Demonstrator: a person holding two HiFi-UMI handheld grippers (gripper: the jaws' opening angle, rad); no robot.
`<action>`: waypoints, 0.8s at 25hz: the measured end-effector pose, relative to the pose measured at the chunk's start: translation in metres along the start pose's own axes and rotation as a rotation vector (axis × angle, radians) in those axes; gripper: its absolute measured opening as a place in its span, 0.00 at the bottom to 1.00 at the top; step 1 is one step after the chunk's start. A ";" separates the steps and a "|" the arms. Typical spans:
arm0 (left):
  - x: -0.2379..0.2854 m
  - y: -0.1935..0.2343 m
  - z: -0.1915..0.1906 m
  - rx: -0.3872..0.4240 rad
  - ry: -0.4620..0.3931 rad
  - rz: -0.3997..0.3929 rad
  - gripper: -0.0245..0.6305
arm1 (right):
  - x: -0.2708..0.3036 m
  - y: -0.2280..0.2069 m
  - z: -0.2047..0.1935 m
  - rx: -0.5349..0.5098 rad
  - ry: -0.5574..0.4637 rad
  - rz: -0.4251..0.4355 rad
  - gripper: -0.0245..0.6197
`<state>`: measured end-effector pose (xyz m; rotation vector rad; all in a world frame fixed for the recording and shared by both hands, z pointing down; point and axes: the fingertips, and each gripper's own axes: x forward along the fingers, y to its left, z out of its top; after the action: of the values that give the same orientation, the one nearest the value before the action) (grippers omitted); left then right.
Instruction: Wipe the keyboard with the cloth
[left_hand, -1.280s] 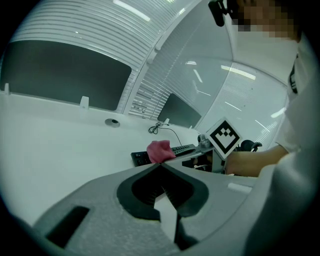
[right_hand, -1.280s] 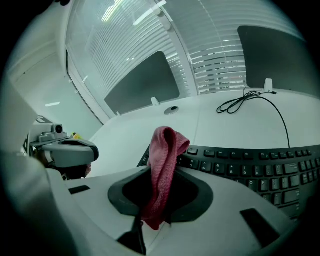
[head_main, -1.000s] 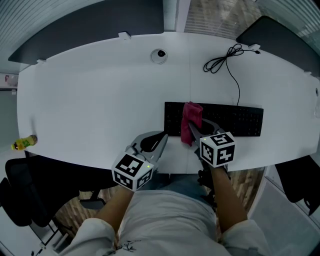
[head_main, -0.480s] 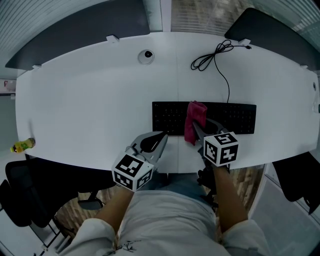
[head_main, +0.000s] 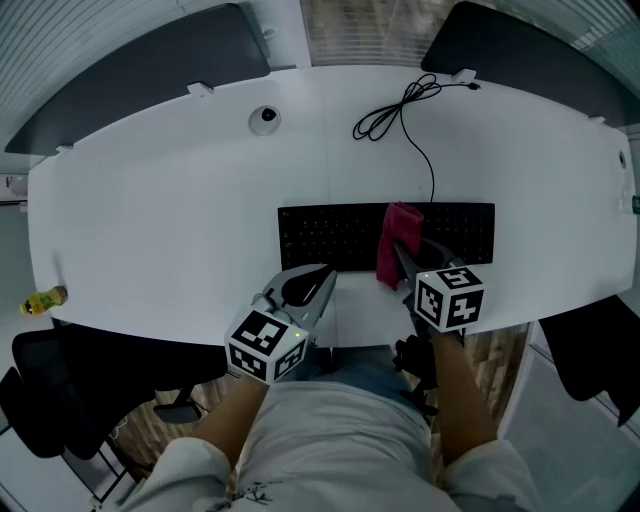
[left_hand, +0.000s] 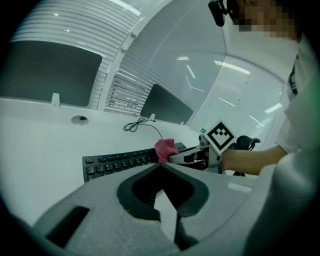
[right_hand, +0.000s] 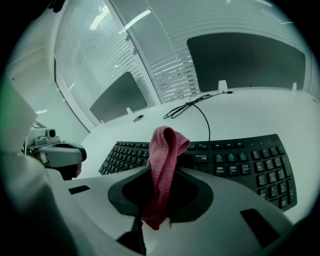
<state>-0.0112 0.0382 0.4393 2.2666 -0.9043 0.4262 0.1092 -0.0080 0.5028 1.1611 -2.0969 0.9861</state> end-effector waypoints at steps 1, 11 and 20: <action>0.003 -0.002 0.001 0.002 0.001 -0.003 0.05 | -0.002 -0.004 0.000 0.003 -0.002 -0.003 0.16; 0.024 -0.020 0.003 0.015 0.017 -0.019 0.05 | -0.018 -0.034 -0.001 0.026 -0.017 -0.022 0.16; 0.040 -0.033 0.004 0.030 0.029 -0.035 0.05 | -0.030 -0.058 -0.003 0.047 -0.034 -0.043 0.16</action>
<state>0.0407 0.0333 0.4418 2.2934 -0.8479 0.4592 0.1745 -0.0125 0.5020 1.2486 -2.0766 1.0077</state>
